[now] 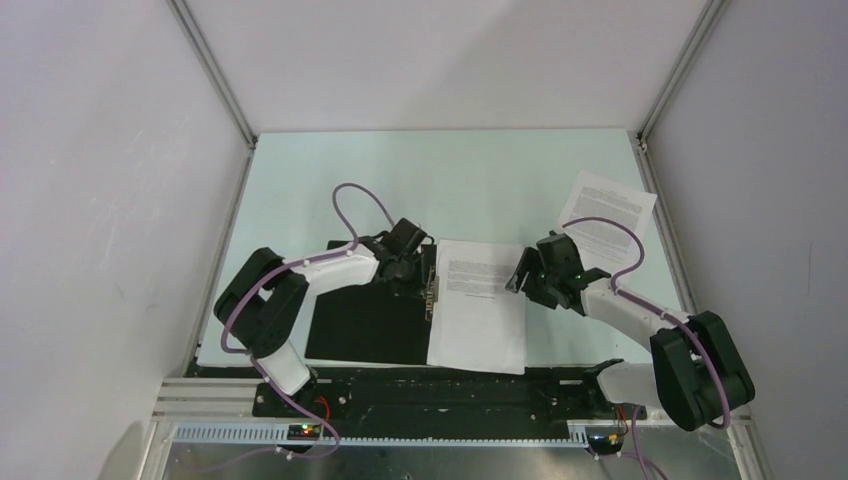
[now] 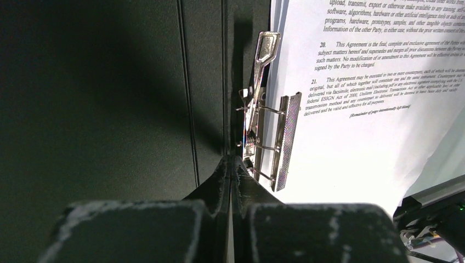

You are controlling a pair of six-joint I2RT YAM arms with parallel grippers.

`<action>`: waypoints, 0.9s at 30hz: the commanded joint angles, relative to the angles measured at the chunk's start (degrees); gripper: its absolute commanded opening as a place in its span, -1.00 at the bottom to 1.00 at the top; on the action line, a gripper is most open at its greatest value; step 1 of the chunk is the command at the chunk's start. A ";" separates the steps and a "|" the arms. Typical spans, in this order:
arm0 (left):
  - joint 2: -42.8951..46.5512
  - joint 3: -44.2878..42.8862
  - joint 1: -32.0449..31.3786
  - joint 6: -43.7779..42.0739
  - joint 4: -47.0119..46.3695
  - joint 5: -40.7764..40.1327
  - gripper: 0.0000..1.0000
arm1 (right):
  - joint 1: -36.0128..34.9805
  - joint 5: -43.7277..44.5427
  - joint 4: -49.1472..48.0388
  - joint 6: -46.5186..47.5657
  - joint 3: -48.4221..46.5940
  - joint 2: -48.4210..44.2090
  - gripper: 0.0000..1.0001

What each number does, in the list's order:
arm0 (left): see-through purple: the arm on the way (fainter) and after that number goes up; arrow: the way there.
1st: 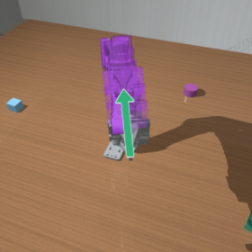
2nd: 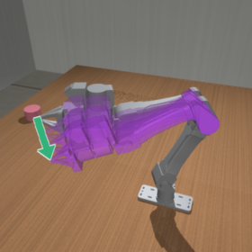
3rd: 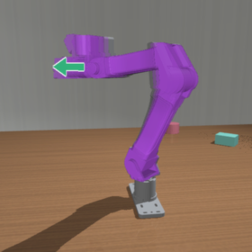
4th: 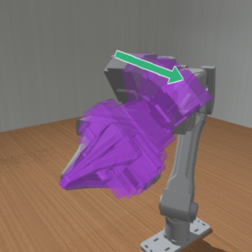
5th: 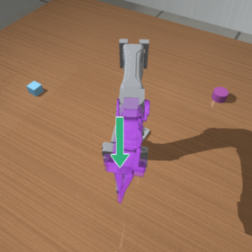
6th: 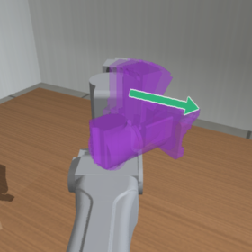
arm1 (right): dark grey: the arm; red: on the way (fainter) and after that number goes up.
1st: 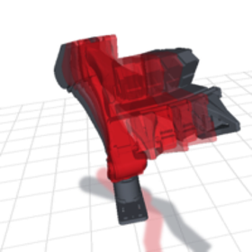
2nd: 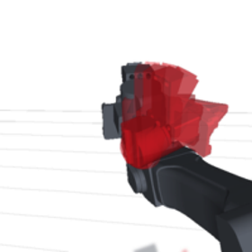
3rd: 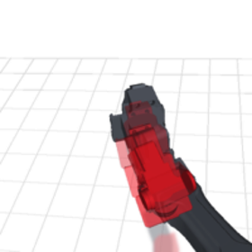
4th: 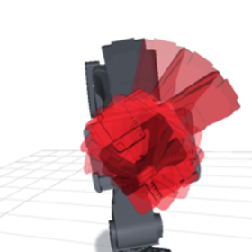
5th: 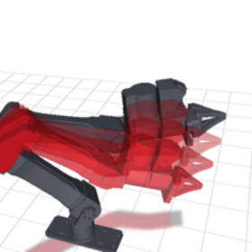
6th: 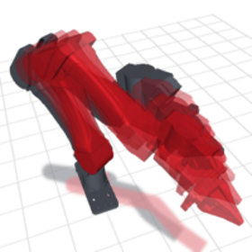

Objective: Put the files into the folder

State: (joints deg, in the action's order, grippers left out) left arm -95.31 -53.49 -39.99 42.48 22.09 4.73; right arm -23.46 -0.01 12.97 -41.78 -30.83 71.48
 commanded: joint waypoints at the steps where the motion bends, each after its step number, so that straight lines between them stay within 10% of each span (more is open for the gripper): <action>1: -1.23 -2.16 0.29 -1.43 0.08 -0.28 -1.00 | 0.30 0.72 -3.59 0.58 -1.92 1.48 0.37; 27: -2.15 -2.01 0.27 -1.70 0.09 -0.04 -1.00 | -3.29 4.09 0.56 0.21 -5.29 4.42 0.20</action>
State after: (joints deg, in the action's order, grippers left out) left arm -96.79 -54.04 -39.94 42.13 22.24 4.84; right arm -26.79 1.89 12.56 -41.60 -34.33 75.59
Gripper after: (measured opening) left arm 0.003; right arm 0.565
